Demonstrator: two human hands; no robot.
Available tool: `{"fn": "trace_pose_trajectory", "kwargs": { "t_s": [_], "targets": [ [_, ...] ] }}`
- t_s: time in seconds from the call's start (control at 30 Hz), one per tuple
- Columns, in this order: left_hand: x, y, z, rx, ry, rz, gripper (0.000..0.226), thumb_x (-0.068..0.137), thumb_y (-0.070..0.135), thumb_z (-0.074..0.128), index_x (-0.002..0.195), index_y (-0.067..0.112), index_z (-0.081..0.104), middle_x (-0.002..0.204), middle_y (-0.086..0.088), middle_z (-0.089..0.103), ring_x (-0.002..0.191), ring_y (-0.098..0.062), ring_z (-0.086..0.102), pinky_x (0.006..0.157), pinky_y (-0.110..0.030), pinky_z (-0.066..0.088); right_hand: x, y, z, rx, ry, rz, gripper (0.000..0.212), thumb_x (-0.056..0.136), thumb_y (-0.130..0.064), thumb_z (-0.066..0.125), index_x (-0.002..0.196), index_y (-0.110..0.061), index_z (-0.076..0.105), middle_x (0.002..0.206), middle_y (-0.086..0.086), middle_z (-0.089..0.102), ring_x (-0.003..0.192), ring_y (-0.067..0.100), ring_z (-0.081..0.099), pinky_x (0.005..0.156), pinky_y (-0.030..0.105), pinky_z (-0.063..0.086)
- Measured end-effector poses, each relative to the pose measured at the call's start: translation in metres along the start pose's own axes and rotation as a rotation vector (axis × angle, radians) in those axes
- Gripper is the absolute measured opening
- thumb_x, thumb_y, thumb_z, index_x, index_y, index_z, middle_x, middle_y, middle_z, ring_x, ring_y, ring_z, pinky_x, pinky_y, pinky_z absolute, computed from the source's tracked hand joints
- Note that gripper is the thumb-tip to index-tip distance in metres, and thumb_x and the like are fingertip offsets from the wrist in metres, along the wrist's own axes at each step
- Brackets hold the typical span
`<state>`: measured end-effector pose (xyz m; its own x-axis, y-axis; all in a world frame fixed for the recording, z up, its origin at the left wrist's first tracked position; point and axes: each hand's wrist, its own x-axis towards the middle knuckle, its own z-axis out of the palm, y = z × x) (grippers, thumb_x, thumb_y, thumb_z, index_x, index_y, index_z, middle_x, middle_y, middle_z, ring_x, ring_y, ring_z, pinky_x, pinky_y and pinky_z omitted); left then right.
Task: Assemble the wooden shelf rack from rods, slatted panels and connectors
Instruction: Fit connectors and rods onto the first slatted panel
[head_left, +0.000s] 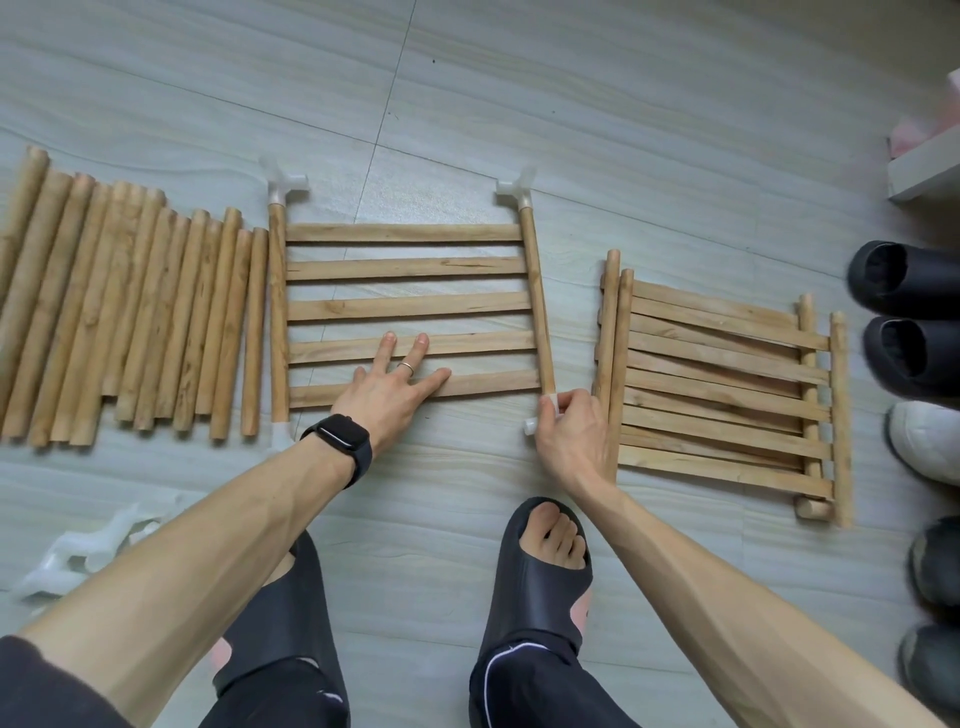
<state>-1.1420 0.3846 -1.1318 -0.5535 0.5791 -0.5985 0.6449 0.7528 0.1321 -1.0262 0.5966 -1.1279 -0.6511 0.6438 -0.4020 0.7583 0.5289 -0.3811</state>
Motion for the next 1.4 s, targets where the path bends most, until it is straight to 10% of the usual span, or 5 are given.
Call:
{"fn": "trace_pose_trajectory", "kwargs": {
  "t_s": [0.43, 0.67, 0.9, 1.07, 1.4],
  "targets": [
    [-0.008, 0.013, 0.008, 0.042, 0.012, 0.036, 0.078, 0.101, -0.004, 0.029, 0.160, 0.040, 0.003, 0.167, -0.003, -0.023, 0.152, -0.042, -0.016, 0.118, -0.060, 0.026, -0.019, 0.005, -0.006, -0.173, -0.027, 0.018, 0.040, 0.098, -0.038, 0.049, 0.126, -0.010, 0.053, 0.128, 0.011, 0.057, 0.117, 0.032, 0.050, 0.095, 0.042, 0.040],
    [-0.017, 0.010, 0.002, -0.293, 0.051, 0.027, 0.065, 0.100, 0.004, 0.043, 0.155, 0.036, 0.029, 0.169, 0.001, 0.007, 0.155, -0.027, 0.006, 0.117, -0.048, 0.034, -0.011, -0.040, 0.001, -0.259, -0.020, -0.410, 0.056, 0.095, -0.040, 0.056, 0.144, -0.016, 0.045, 0.144, 0.007, 0.046, 0.133, 0.024, 0.037, 0.109, 0.041, 0.039],
    [-0.035, -0.103, -0.036, -0.632, 0.535, -0.415, 0.040, 0.098, 0.024, 0.054, 0.138, 0.027, 0.054, 0.144, -0.004, 0.048, 0.132, -0.023, 0.045, 0.104, -0.037, 0.043, 0.013, -0.115, 0.023, -0.570, -0.269, -0.748, 0.060, 0.096, -0.047, 0.045, 0.149, -0.021, 0.035, 0.166, 0.009, 0.021, 0.154, 0.032, 0.013, 0.122, 0.045, 0.024],
    [-0.057, -0.198, -0.030, -0.528, 0.488, -0.872, 0.057, 0.097, 0.035, 0.054, 0.150, 0.019, 0.038, 0.160, -0.014, 0.028, 0.145, -0.033, 0.028, 0.114, -0.048, 0.033, 0.028, -0.163, 0.043, -0.687, -0.384, -0.848, 0.072, 0.098, -0.060, 0.037, 0.160, -0.030, 0.017, 0.172, 0.004, 0.000, 0.157, 0.035, -0.001, 0.125, 0.050, 0.014],
    [-0.113, -0.308, 0.005, -0.643, 0.381, -1.181, 0.053, 0.103, 0.021, 0.041, 0.154, 0.014, 0.027, 0.150, -0.021, 0.041, 0.133, -0.042, 0.043, 0.106, -0.050, 0.038, -0.002, -0.168, 0.113, -0.695, -0.400, -0.739, 0.072, 0.093, -0.075, -0.002, 0.149, -0.045, -0.035, 0.152, -0.002, -0.053, 0.139, 0.035, -0.050, 0.116, 0.072, -0.008]
  ]
}}
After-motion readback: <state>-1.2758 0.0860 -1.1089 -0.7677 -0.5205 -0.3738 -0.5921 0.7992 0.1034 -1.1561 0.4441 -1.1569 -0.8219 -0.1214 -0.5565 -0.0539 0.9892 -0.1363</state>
